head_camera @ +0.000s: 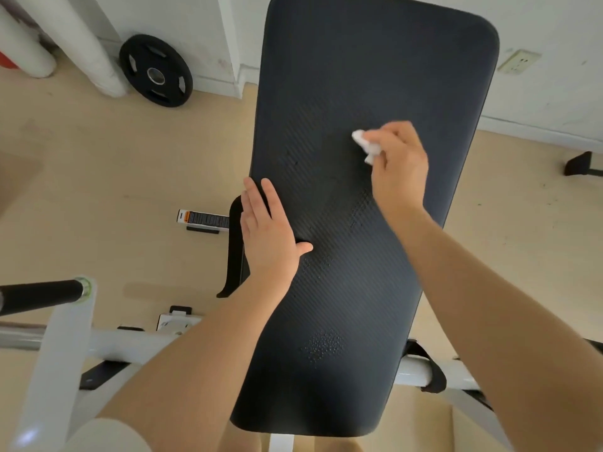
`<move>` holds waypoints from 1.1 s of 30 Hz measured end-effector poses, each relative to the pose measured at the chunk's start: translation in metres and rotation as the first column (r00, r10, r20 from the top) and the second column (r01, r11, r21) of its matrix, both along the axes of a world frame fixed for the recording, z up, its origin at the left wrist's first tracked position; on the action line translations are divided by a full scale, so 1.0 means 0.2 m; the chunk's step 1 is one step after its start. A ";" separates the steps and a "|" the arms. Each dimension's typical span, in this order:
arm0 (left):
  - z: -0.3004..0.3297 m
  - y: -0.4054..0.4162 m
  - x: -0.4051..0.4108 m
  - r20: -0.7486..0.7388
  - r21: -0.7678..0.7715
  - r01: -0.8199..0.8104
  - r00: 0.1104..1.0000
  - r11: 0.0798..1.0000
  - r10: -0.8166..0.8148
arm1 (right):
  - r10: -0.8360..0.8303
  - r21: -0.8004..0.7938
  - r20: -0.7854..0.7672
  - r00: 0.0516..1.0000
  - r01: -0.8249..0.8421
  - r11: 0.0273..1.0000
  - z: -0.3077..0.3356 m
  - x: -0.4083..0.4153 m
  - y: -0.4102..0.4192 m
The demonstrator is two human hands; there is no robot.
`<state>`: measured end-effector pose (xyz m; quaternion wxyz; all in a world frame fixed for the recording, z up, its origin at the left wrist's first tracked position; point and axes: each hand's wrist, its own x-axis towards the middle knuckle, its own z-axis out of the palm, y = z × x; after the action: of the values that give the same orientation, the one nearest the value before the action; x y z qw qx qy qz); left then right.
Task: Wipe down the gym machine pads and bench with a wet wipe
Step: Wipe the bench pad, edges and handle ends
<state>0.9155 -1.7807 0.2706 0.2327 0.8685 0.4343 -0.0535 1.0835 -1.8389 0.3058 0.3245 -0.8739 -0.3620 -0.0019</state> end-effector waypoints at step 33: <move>0.16 0.34 -0.21 0.264 -0.917 -0.003 0.746 0.399 0.612 | 0.604 -0.349 0.065 0.795 -0.549 0.760 -0.13 -0.53 0.18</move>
<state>0.8735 -1.7120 0.3034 0.7661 0.4904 0.4135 0.0399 0.9766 -1.8022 0.2808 0.1339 -0.7556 -0.6363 0.0793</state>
